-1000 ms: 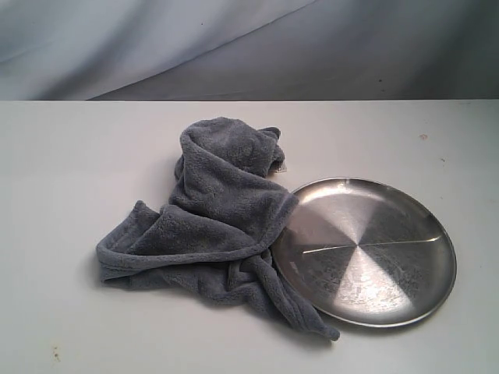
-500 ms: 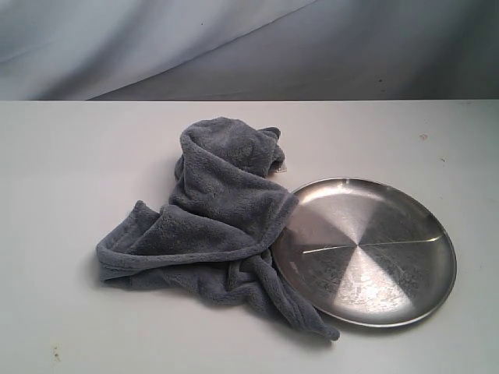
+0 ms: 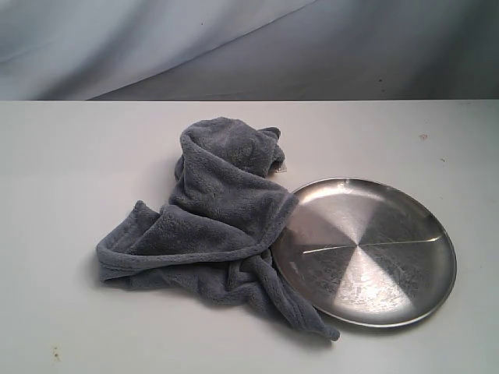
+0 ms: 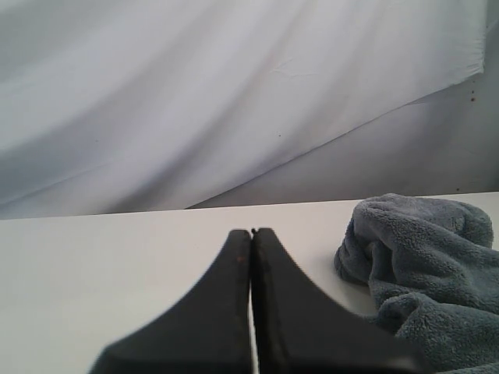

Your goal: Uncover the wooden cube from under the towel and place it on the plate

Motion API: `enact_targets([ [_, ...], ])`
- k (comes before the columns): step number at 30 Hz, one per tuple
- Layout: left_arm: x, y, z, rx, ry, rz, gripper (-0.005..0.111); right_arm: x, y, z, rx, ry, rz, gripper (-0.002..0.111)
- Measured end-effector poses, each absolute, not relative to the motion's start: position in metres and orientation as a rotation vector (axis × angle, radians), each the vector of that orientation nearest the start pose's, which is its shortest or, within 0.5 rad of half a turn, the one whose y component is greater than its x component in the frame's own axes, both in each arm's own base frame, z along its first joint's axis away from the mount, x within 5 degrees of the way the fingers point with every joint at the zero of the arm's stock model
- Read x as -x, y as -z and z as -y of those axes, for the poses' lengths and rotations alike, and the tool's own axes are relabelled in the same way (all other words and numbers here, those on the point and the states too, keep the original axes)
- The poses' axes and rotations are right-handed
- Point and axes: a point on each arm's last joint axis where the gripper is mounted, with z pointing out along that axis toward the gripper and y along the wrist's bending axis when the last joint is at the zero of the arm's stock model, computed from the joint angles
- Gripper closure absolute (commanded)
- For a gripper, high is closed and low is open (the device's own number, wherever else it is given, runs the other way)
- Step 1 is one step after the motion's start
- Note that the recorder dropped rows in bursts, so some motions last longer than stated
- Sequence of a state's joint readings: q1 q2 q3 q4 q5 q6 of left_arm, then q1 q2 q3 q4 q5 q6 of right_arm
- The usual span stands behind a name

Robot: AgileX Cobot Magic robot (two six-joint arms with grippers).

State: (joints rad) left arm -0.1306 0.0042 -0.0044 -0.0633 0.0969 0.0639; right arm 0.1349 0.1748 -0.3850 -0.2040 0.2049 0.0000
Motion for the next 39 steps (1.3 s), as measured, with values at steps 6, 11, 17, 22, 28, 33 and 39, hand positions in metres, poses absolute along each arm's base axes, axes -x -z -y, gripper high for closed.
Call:
enact_targets([
  [6, -0.056, -0.206, 0.008, -0.109, 0.106, -1.577, 0.107, -0.075, -0.321, -0.012, 0.346, 0.036, -1.791, 0.108],
  [11, -0.056, -0.206, 0.008, -0.109, 0.106, -1.577, 0.107, -0.107, -0.329, -0.031, 0.420, -0.101, -1.981, 0.108],
  [17, -0.056, -0.206, 0.008, -0.109, 0.106, -1.577, 0.107, -0.162, -0.336, -0.056, 0.442, -0.245, -2.125, 0.108],
  [22, -0.056, -0.206, 0.008, -0.109, 0.106, -1.577, 0.107, -0.212, -0.330, -0.079, 0.502, -0.356, -2.219, 0.108],
  [28, -0.056, -0.206, 0.008, -0.109, 0.106, -1.577, 0.107, -0.270, -0.310, -0.100, 0.515, -0.415, -2.314, 0.108],
  [33, -0.056, -0.206, 0.008, -0.109, 0.106, -1.577, 0.107, -0.310, -0.297, -0.125, 0.591, -0.427, -2.350, 0.108],
  [39, -0.056, -0.206, 0.008, -0.109, 0.106, -1.577, 0.107, -0.339, -0.284, -0.171, 0.720, -0.475, -2.361, 0.108],
])
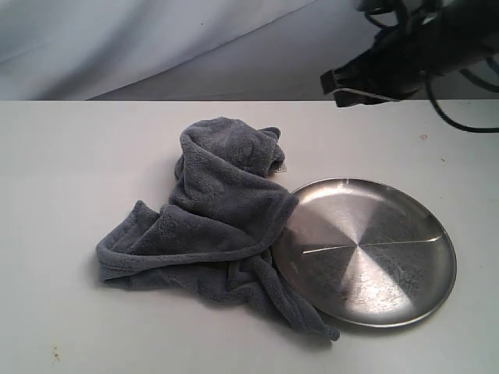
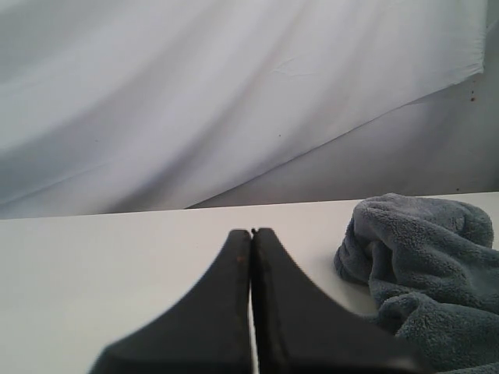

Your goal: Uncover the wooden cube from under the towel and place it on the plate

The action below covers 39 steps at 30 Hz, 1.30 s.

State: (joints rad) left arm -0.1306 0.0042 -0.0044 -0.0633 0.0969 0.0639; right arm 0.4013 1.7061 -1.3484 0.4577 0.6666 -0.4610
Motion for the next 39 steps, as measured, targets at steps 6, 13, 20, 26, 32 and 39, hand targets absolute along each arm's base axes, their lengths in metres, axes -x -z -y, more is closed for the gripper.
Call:
enact_targets([
  [6, -0.056, -0.206, 0.008, -0.109, 0.106, -1.577, 0.107, -0.385, -0.259, -0.213, 0.765, -0.506, -2.400, 0.108],
  [13, -0.056, -0.206, 0.008, -0.109, 0.106, -1.577, 0.107, -0.407, -0.250, -0.272, 0.881, -0.491, -2.324, 0.108],
  [20, -0.056, -0.206, 0.008, -0.109, 0.106, -1.577, 0.107, -0.365, -0.244, -0.340, 1.093, -0.548, -2.269, 0.108],
  [26, -0.056, -0.206, 0.008, -0.109, 0.106, -1.577, 0.107, -0.314, -0.231, -0.363, 1.423, -0.479, -2.383, 0.108],
  [32, -0.056, -0.206, 0.008, -0.109, 0.106, -1.577, 0.107, -0.296, -0.212, -0.326, 1.445, -0.216, -2.527, 0.108],
  [39, -0.056, -0.206, 0.008, -0.109, 0.106, -1.577, 0.107, -0.340, -0.228, -0.213, 0.960, -0.122, -2.635, 0.108],
])
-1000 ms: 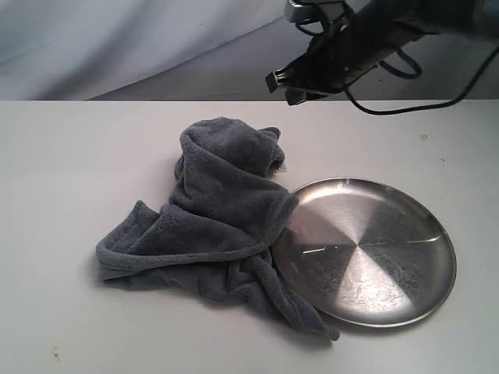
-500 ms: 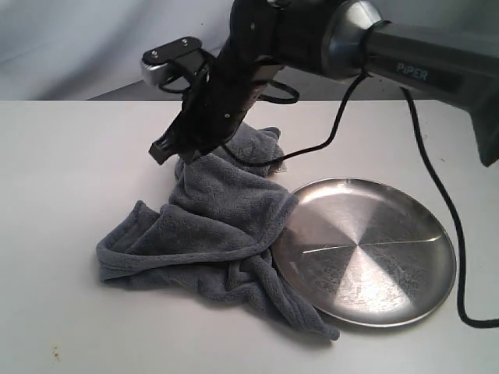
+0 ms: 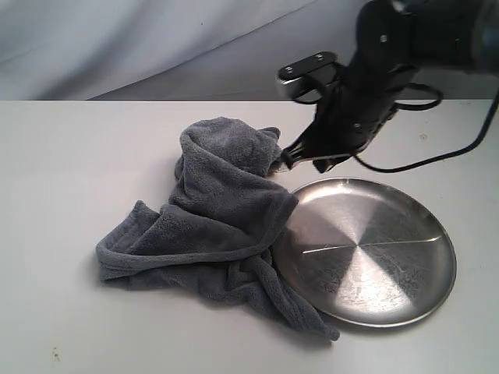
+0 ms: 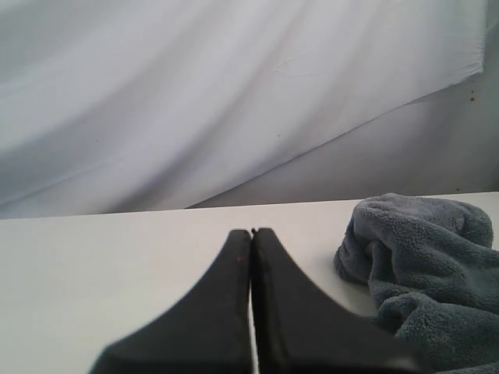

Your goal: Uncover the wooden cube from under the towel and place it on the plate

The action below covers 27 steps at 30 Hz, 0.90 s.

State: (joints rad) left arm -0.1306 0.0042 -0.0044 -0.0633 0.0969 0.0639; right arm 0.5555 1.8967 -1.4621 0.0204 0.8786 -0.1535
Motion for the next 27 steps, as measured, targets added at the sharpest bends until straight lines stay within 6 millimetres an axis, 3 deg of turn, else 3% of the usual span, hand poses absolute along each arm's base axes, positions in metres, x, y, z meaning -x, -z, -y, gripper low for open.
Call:
enact_targets([
  [2, -0.056, -0.206, 0.008, -0.109, 0.106, -1.577, 0.107, -0.360, -0.229, -0.188, 0.816, -0.113, -2.622, 0.108],
  [4, -0.056, -0.206, 0.008, -0.109, 0.106, -1.577, 0.107, -0.374, -0.227, -0.180, 0.753, -0.102, -2.586, 0.108],
  [9, -0.056, -0.206, 0.008, -0.109, 0.106, -1.577, 0.107, -0.417, -0.230, -0.207, 0.719, -0.144, -2.489, 0.108],
  [15, -0.056, -0.206, 0.008, -0.109, 0.106, -1.577, 0.107, -0.442, -0.228, -0.244, 0.745, -0.190, -2.433, 0.108],
  [20, -0.056, -0.206, 0.008, -0.109, 0.106, -1.577, 0.107, -0.441, -0.226, -0.280, 0.803, -0.234, -2.403, 0.108],
  [27, -0.056, -0.206, 0.008, -0.109, 0.106, -1.577, 0.107, -0.411, -0.235, -0.341, 0.933, -0.309, -2.299, 0.108],
])
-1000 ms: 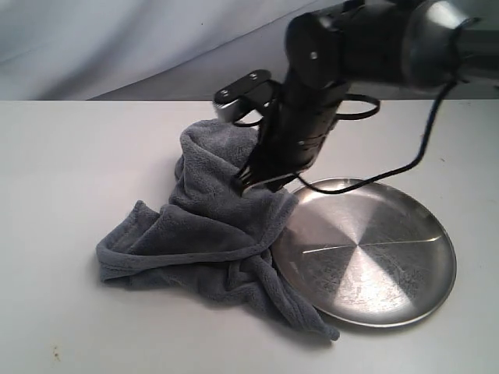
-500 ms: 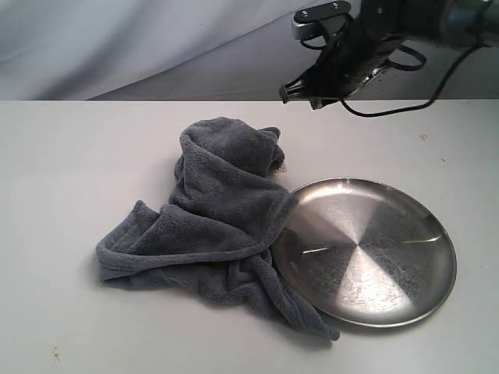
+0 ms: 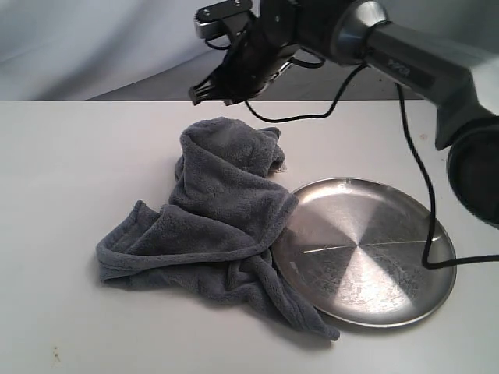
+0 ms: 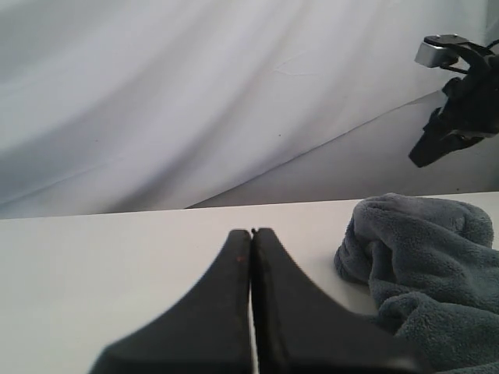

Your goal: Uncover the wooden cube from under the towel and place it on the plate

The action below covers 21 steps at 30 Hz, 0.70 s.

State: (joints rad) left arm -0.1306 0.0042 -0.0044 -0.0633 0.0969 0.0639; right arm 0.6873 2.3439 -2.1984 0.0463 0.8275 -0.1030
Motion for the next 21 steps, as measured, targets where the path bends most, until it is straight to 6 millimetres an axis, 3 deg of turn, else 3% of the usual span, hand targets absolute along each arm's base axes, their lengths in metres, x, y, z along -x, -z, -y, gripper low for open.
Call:
enact_targets([
  [6, -0.056, -0.206, 0.008, -0.109, 0.106, -1.577, 0.107, -0.375, -0.224, -0.380, 1.076, -0.334, -2.296, 0.108],
  [11, -0.056, -0.206, 0.008, -0.109, 0.106, -1.577, 0.107, -0.344, -0.211, -0.398, 1.236, -0.304, -2.356, 0.108],
  [16, -0.056, -0.206, 0.008, -0.109, 0.106, -1.577, 0.107, -0.319, -0.214, -0.402, 1.318, -0.295, -2.377, 0.108],
  [21, -0.056, -0.206, 0.008, -0.109, 0.106, -1.577, 0.107, -0.299, -0.224, -0.389, 1.357, -0.282, -2.402, 0.108],
])
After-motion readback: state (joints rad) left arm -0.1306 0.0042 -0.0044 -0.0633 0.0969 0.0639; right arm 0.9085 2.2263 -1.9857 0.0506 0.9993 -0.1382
